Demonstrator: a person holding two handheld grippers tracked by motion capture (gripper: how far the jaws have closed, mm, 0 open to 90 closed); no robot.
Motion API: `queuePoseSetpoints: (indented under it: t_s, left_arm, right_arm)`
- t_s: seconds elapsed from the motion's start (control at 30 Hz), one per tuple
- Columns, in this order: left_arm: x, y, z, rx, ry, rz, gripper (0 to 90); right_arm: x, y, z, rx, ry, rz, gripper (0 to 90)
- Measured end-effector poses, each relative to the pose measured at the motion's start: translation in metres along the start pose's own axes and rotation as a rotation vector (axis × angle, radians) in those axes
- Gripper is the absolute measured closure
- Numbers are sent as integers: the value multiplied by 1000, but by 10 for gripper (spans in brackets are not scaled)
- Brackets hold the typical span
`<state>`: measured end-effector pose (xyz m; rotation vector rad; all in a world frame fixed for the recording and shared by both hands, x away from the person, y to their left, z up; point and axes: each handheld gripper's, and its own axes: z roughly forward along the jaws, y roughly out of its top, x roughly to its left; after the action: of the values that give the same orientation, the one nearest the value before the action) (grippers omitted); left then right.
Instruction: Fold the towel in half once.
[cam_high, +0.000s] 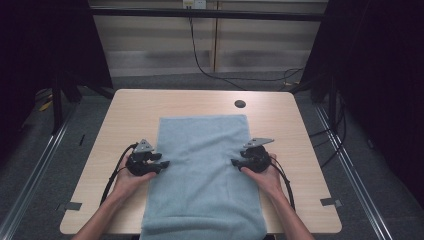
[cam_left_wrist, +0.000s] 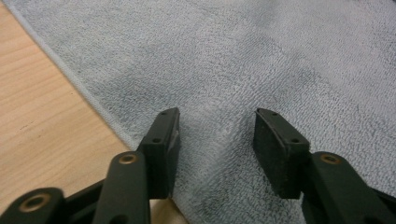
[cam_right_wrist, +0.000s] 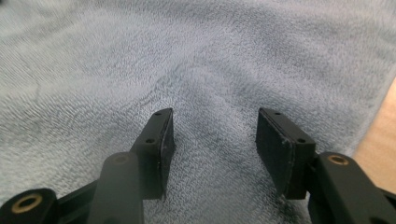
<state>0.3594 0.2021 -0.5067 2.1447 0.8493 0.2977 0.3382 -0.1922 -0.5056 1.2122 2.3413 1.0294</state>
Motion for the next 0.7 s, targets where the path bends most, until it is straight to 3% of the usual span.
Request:
queuePoseSetpoints:
  t_s: [0.03,0.07,0.1,0.2,0.37,0.47,0.6,0.7]
  left_arm:
    - [-1,-1,0,-4,8,-1,581]
    - [-1,-2,-1,-8,10,17,588]
    - [-1,-3,-1,-10,0,9,610]
    - [-3,-6,-4,-15,-22,21,711]
    - [-12,-16,-15,-15,-84,18,748]
    - [-19,-22,-22,-10,-124,4,748]
    - [-34,-28,-30,3,-130,25,762]
    - [-45,-34,-38,23,-160,39,776]
  right_arm:
    - [1,1,0,9,-3,-24,530]
    - [2,1,-2,19,4,-41,615]
    - [3,0,-4,22,26,-66,716]
    - [4,-2,-7,30,49,-72,814]
    - [13,-8,-15,43,55,-81,840]
    - [20,-19,-27,48,94,-88,841]
    - [29,-35,-43,45,120,-87,841]
    - [39,-45,-54,48,130,-98,840]
